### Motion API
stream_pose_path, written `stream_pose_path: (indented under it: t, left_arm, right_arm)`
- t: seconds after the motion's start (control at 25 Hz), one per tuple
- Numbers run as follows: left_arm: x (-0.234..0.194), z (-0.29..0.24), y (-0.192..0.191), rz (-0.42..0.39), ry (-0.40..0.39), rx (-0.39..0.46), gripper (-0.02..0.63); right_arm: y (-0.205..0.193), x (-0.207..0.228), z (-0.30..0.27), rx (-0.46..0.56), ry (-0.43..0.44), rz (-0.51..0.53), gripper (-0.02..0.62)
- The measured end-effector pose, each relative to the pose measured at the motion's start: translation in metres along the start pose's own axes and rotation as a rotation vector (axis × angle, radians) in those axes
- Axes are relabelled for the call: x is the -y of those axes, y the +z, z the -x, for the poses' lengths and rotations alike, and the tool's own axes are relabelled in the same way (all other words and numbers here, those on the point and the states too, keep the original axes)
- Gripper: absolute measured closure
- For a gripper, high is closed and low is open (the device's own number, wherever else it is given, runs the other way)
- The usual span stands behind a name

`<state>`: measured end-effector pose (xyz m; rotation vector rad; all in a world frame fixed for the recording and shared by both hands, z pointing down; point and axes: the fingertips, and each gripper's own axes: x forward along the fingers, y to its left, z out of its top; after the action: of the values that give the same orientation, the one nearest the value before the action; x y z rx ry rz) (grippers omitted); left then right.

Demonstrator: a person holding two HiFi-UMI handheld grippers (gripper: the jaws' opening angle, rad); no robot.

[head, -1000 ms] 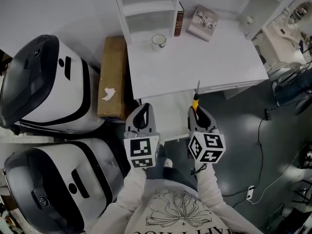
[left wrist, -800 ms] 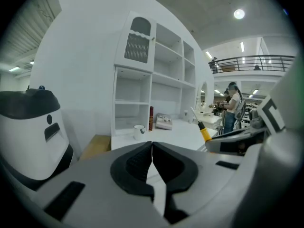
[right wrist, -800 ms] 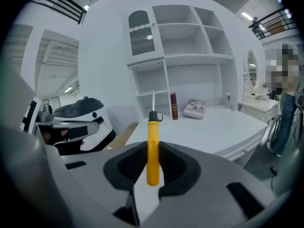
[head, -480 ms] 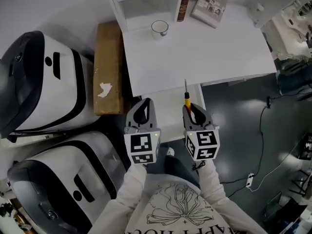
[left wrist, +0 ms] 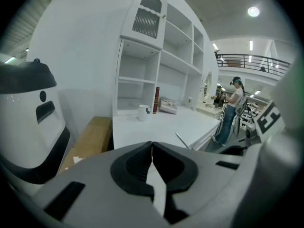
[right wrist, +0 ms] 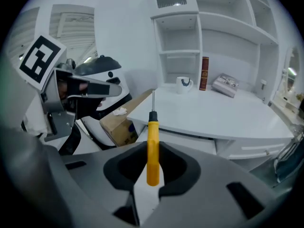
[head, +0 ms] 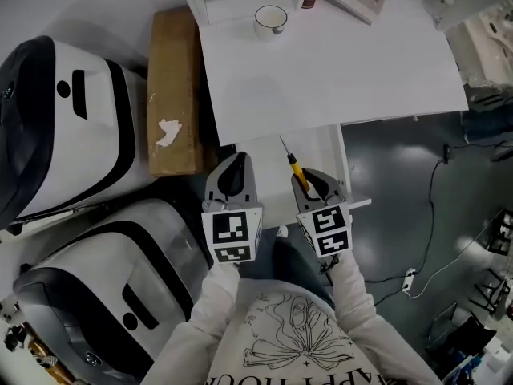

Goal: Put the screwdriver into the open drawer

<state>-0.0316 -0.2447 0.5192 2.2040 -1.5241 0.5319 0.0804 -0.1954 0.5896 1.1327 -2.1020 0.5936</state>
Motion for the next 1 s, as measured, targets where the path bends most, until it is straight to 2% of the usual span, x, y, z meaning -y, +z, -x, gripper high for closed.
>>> stream_pose_path:
  t: [0.24,0.48,1.0]
  left_arm:
    - [-0.008,-0.01,-0.015,0.02,0.0,-0.028,0.6]
    - [-0.018,-0.022,-0.026,0.035,0.012,-0.05,0.6]
    - [-0.027,-0.04,-0.043,0.054,0.034,-0.087,0.6]
  right_arm:
    - [-0.037,-0.013,-0.027,-0.15,0.086,0.055,0.525]
    - [-0.07,-0.012,-0.056,-0.285,0.128,0.072,0.525]
    - [-0.123,0.012,-0.114,-0.47,0.155,0.028,0.525]
